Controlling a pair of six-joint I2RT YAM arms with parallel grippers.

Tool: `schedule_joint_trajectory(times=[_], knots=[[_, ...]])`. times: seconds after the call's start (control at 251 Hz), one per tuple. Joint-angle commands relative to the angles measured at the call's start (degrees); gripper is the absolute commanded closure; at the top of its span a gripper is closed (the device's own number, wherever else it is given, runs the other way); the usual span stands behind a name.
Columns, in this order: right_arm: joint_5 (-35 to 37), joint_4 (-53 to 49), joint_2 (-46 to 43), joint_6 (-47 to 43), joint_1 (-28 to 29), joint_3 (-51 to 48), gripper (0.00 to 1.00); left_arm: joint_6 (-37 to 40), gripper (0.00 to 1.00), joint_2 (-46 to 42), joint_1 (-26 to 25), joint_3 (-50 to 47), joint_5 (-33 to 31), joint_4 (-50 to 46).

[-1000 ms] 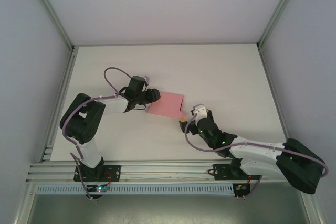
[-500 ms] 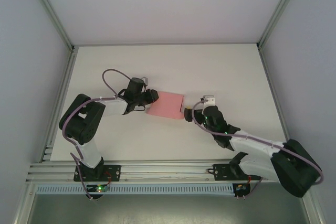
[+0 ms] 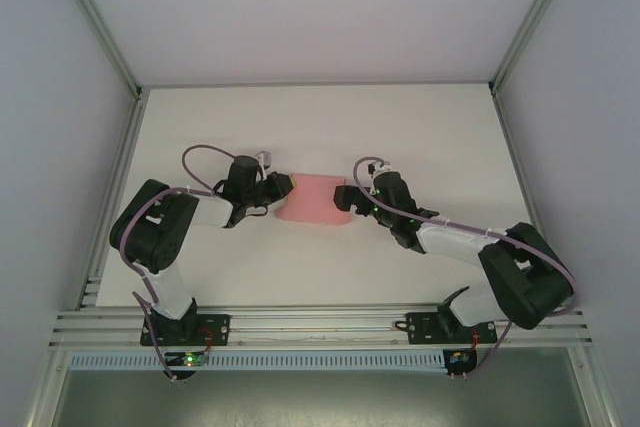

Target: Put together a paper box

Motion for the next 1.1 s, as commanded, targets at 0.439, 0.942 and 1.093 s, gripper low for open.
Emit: schedule_joint_trajectory(times=[0.439,0.942,1.093], knots=[[-22.5,5.6,13.3,11.4,-3.7,5.5,0.12,-2.1,1.00,3.3,1.9,-6.1,-1.0,-1.7],[-28.6,7.7,16.3,14.6,-3.9,8.4,0.31,-2.1,1.00,4.1,1.9,-6.9,0.7,3.0],[-28.7,8.7,15.2,15.2,-4.1,8.4,0.48,-1.9,1.00,3.7,1.9,-6.5,1.2,3.7]])
